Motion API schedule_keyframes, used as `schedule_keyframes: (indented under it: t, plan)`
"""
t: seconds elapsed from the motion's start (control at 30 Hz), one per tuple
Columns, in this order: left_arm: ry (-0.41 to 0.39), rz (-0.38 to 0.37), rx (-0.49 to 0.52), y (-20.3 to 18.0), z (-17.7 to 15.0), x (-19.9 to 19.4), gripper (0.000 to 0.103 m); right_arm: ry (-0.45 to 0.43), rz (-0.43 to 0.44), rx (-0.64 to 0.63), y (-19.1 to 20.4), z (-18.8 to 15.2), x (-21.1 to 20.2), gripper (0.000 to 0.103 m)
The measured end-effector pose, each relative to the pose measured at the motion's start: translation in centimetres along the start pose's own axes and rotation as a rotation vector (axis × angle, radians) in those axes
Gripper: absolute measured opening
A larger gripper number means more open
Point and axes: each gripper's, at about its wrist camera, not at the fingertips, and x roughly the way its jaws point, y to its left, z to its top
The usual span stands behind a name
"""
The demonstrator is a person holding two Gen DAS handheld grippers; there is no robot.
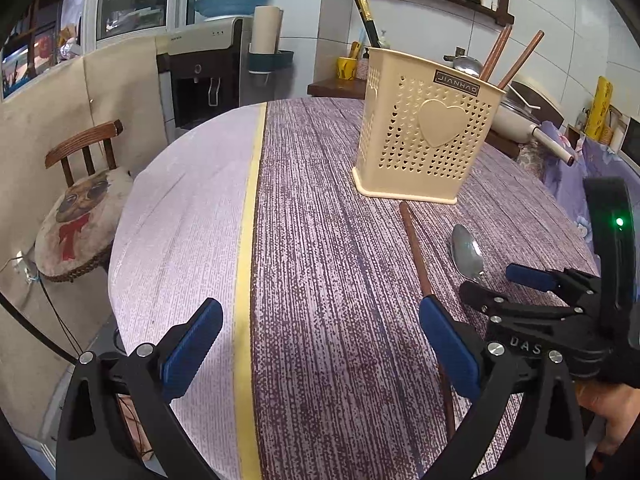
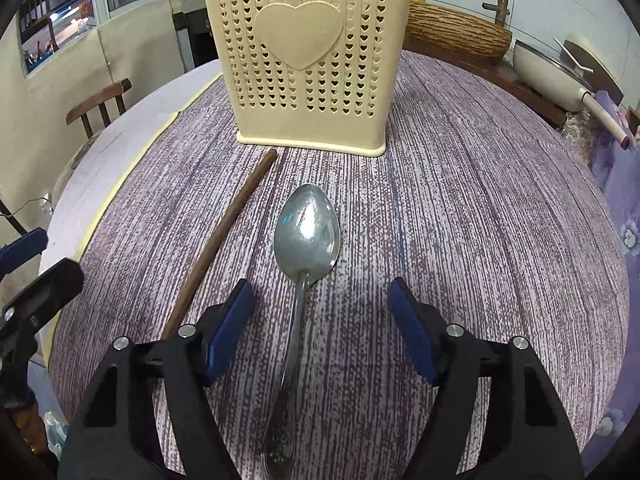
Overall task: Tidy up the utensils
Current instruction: 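Move both open tools back to the spoon and chopstick on the table, then grasp the metal spoon with the right gripper while the left gripper grasps the brown chopstick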
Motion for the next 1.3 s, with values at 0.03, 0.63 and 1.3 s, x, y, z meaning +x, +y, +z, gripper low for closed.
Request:
schedule_keyframes:
  t: [0.03, 0.63, 1.3]
  plan:
    - [0.001, -0.003, -0.002, 0.0, 0.1, 0.0, 0.097, 0.003, -0.002, -0.001, 0.1, 0.2, 0.2, 0.070]
    - [0.069, 0.000, 0.018, -0.6, 1.0, 1.8, 0.097, 0.015, -0.002, 0.035, 0.1, 3.1, 1.8, 0.038]
    - [0.155, -0.030, 0.180, -8.0, 3.3, 7.1, 0.050, -0.051, -0.017, 0.147, -6.3, 0.9, -2.0, 0.038]
